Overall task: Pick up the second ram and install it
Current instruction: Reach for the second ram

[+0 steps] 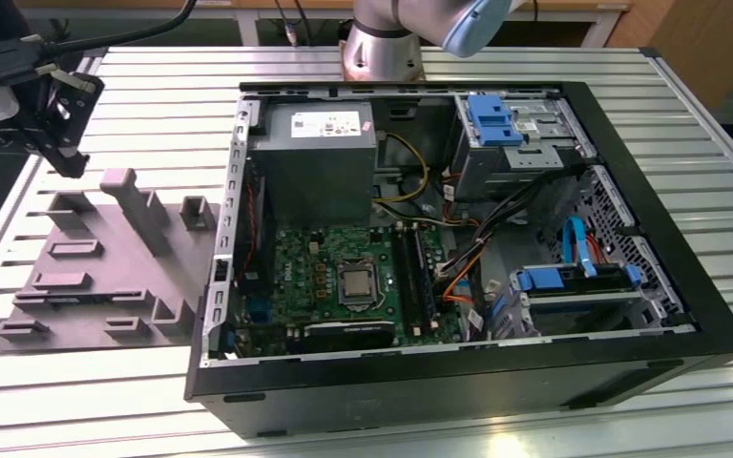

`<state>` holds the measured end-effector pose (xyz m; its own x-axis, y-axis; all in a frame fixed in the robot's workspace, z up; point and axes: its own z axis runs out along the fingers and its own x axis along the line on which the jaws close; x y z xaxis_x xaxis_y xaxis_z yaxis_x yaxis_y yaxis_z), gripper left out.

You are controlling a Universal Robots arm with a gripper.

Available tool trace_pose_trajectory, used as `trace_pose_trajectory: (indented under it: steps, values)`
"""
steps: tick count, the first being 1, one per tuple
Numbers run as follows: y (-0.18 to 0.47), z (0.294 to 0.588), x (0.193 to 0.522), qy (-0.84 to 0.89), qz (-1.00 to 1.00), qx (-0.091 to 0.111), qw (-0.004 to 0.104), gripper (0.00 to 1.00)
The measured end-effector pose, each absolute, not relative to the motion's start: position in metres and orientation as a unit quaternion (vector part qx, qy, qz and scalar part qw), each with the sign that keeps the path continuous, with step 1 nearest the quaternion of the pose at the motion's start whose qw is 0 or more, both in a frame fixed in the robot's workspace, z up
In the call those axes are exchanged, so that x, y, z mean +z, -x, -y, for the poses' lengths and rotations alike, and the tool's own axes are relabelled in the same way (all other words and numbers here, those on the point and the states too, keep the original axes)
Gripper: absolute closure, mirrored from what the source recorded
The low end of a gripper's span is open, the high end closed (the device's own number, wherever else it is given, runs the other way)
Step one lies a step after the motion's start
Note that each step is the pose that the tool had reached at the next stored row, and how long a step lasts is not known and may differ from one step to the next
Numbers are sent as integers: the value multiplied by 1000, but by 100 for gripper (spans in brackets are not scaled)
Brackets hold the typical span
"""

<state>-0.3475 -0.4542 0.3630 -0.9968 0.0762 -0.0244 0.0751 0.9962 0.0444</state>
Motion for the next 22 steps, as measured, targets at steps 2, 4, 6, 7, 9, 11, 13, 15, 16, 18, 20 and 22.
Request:
trace_pose_trajectory:
  steps: [2,4,6,7,9,11,13,15,16,18,20,22]
  values:
    - [348,454,363,-38,-999,22,13,89]
    - [349,454,362,-38,-999,22,13,89]
    - [350,455,362,-38,-999,22,13,89]
    - [350,455,362,-38,-999,22,13,89]
    - [352,455,361,-38,-999,22,13,89]
    - [353,455,361,-38,-999,22,13,89]
    - [354,455,360,-38,-999,22,13,89]
    - [355,455,360,-38,-999,22,13,89]
    - [356,455,360,-38,-999,22,13,89]
    - [357,455,359,-38,-999,22,13,89]
    - [358,455,359,-38,-999,22,13,89]
    - [359,455,359,-38,-999,22,13,89]
